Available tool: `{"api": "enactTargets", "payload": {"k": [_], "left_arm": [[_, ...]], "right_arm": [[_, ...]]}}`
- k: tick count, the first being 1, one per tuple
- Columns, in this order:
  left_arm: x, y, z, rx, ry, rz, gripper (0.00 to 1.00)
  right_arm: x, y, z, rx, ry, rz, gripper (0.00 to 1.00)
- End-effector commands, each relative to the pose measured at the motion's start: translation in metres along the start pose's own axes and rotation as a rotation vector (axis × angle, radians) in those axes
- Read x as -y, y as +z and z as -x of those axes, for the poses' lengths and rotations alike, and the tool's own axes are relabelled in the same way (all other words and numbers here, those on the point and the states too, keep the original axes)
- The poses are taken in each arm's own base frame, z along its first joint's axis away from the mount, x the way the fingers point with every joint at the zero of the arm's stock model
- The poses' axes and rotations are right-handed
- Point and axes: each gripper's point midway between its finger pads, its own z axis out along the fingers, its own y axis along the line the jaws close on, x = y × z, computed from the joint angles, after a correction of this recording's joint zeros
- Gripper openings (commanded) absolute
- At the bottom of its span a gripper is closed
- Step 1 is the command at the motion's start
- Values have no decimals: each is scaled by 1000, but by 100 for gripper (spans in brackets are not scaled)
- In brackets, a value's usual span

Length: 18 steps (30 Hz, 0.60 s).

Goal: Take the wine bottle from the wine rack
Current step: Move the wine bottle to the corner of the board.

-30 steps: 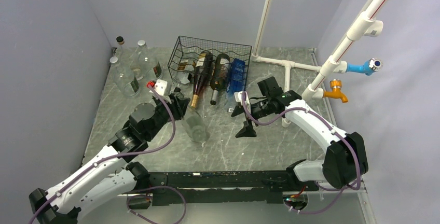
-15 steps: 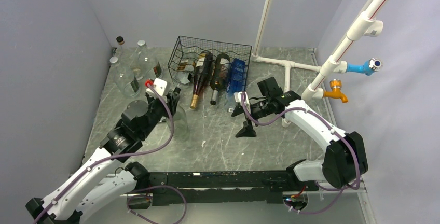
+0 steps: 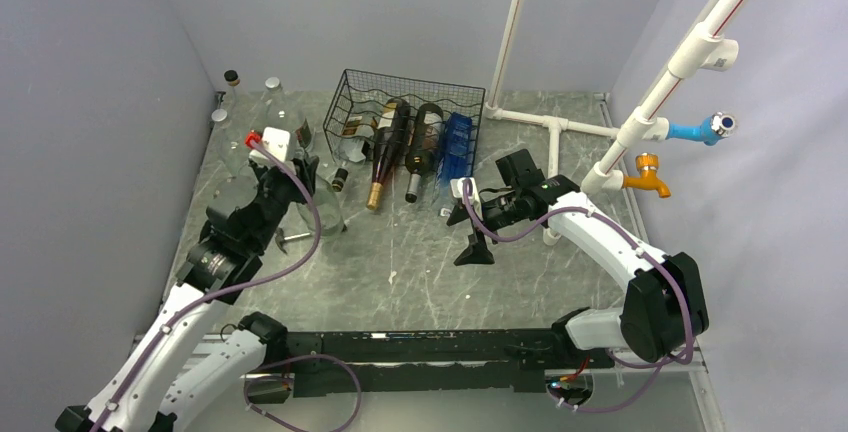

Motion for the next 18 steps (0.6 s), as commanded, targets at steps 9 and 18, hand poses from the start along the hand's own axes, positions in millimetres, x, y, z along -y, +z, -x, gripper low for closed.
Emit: {"api": "enactTargets", "payload": {"k": [9, 18], "left_arm": [[-46, 3, 122, 392, -7, 115, 0], [-72, 17, 124, 411, -16, 155, 0]], "right_arm": [[4, 0, 3, 11, -41, -5, 100], [4, 0, 0, 4, -37, -5, 100]]}}
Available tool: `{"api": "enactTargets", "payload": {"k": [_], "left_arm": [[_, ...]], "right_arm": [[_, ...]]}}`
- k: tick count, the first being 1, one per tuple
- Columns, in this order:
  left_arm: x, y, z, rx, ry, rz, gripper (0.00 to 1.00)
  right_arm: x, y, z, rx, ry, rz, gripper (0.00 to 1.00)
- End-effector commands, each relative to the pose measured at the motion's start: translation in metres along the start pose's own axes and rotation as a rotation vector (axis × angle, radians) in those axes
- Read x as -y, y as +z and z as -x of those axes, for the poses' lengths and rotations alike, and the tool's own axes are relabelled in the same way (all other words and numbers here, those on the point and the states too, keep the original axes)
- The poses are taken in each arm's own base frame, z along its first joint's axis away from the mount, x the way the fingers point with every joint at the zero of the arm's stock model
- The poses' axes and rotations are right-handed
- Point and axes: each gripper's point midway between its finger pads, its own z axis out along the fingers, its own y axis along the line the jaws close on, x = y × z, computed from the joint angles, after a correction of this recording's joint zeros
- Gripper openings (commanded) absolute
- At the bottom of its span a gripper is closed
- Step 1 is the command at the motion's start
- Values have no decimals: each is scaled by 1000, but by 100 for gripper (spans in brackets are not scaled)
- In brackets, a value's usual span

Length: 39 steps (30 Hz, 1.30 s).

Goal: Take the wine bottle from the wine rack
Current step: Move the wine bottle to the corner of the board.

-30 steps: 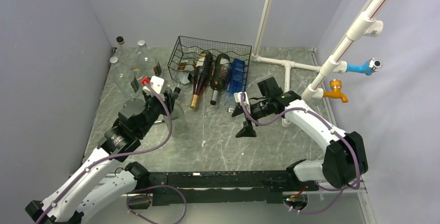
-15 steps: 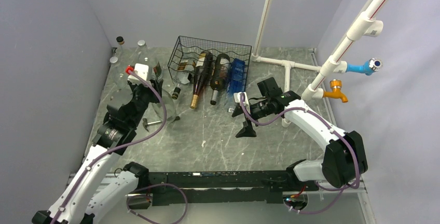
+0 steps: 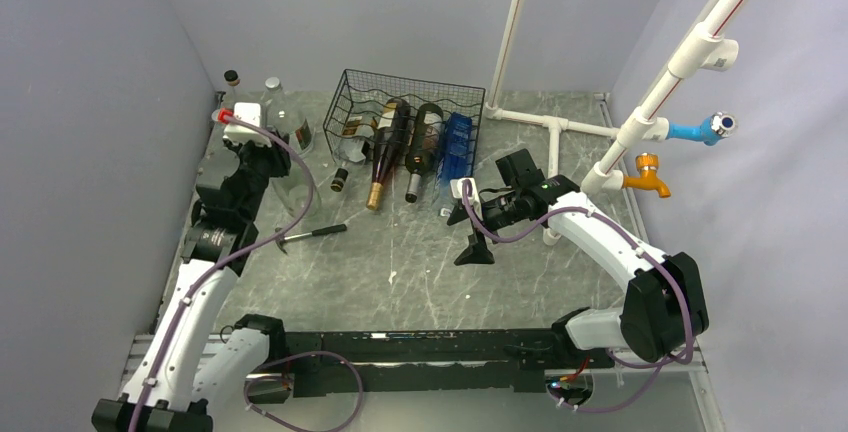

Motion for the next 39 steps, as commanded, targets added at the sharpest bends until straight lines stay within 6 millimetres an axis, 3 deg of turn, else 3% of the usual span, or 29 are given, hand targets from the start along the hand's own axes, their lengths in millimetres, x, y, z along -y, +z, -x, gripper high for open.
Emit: {"api": "enactTargets", "payload": {"k": [1, 21, 39], "left_arm": [[-2, -12, 123, 393, -41, -31, 0], [-39, 27, 114, 389, -35, 23, 0], [-53, 49, 110, 394, -16, 30, 0]], "right_arm": [[3, 0, 2, 11, -30, -1, 100], [4, 0, -2, 3, -28, -2, 100], [5, 1, -5, -3, -22, 2, 100]]}}
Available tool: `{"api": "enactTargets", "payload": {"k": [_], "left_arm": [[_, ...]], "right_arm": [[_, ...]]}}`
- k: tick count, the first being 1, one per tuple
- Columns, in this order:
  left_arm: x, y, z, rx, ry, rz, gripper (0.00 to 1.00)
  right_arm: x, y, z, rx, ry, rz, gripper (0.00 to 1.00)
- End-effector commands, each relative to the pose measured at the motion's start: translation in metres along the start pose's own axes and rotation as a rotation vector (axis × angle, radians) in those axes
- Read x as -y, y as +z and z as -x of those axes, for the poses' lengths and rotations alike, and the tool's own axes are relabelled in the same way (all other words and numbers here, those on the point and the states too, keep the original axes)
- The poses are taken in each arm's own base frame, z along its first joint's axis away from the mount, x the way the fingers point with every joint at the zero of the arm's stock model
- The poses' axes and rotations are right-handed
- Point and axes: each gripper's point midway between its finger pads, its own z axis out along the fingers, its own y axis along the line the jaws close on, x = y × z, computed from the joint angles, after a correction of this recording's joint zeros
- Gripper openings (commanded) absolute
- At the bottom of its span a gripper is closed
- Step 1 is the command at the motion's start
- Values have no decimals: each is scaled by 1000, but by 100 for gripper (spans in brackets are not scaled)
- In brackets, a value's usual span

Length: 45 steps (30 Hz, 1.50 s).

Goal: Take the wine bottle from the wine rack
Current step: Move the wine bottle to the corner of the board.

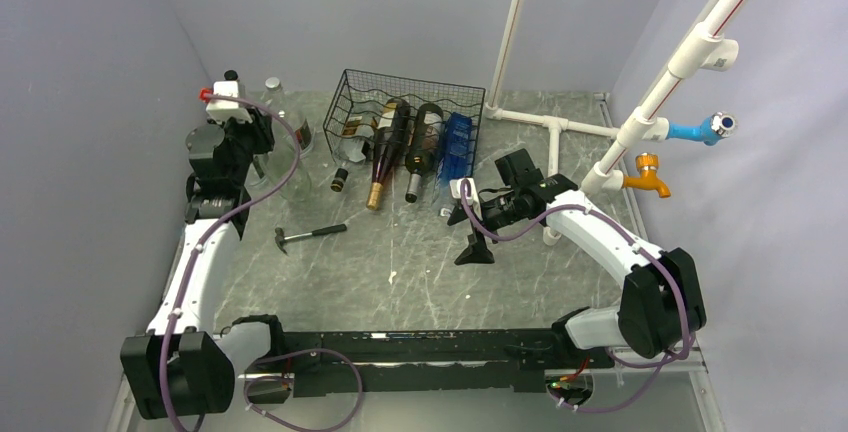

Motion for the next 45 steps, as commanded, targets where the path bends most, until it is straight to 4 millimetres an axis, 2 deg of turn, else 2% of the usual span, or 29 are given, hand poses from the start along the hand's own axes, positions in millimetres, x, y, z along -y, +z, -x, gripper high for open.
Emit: {"api": "enactTargets", "payload": {"k": [1, 10, 27, 28, 32, 36, 39, 45], "left_arm": [[12, -11, 126, 387, 31, -50, 0], [5, 3, 124, 387, 38, -48, 0], [-1, 39, 97, 367, 92, -61, 0], [-2, 40, 95, 367, 100, -57, 2], [-6, 42, 83, 349, 122, -40, 24], [-7, 43, 73, 312, 129, -44, 38], [-8, 44, 70, 292, 126, -35, 47], [-9, 43, 65, 263, 123, -36, 55]], "right_arm": [[1, 0, 1, 6, -26, 1, 100], [1, 0, 0, 6, -27, 4, 100], [2, 0, -2, -1, -22, 2, 100], [2, 0, -2, -1, -21, 3, 100], [2, 0, -3, -1, -20, 3, 100], [2, 0, -3, -1, -18, 4, 100], [2, 0, -3, -1, -16, 5, 100], [2, -1, -3, 2, -14, 5, 100]]}}
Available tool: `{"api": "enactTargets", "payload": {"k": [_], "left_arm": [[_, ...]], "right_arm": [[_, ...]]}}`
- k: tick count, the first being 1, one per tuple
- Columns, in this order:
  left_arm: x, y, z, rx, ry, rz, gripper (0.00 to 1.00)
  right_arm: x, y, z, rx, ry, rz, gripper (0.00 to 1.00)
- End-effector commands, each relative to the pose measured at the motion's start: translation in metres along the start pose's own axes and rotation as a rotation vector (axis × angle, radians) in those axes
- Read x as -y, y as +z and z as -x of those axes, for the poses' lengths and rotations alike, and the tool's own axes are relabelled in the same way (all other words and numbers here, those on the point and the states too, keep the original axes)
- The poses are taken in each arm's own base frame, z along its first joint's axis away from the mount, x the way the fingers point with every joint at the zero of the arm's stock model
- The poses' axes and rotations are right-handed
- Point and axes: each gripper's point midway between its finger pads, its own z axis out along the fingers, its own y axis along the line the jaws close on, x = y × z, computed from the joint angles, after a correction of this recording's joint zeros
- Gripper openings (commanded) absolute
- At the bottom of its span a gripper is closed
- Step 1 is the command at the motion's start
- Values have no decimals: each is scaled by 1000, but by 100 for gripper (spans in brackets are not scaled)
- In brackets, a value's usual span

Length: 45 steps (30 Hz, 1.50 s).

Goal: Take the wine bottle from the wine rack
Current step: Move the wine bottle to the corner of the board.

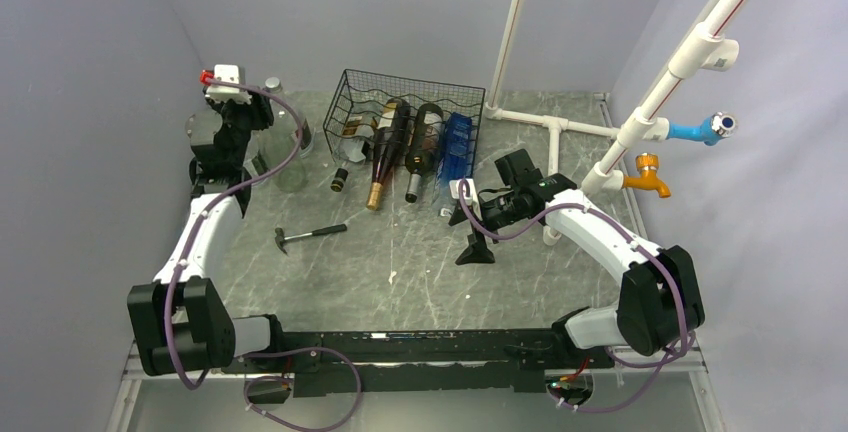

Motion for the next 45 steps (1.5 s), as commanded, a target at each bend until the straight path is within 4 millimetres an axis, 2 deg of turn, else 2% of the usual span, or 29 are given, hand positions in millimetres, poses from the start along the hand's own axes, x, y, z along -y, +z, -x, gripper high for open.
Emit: {"api": "enactTargets", "payload": {"k": [1, 8, 12, 17, 24, 29, 31, 36, 45], "left_arm": [[0, -3, 51, 132, 27, -7, 57], [2, -13, 69, 132, 5, -3, 67], [1, -23, 80, 110, -22, 13, 80], [8, -42, 81, 52, -79, 2, 99], [28, -82, 74, -11, -176, -60, 99], [48, -110, 62, -83, -283, -119, 100], [58, -121, 50, -104, -346, -155, 99], [95, -144, 27, -151, -491, -325, 99], [133, -162, -7, -278, -635, -522, 99]], "right_arm": [[0, -1, 4, 23, -21, 9, 100], [0, -2, 5, 26, -20, 7, 100], [0, -3, 5, 27, -23, 6, 100], [-2, -5, 6, 31, -27, 10, 100], [-7, -7, 5, 33, -37, 31, 100], [-7, -12, 3, 26, -38, 29, 100], [-7, -14, 2, 28, -35, 26, 100], [-5, -22, -1, 27, -26, 11, 100], [-4, -32, -12, 0, -16, 0, 100]]}}
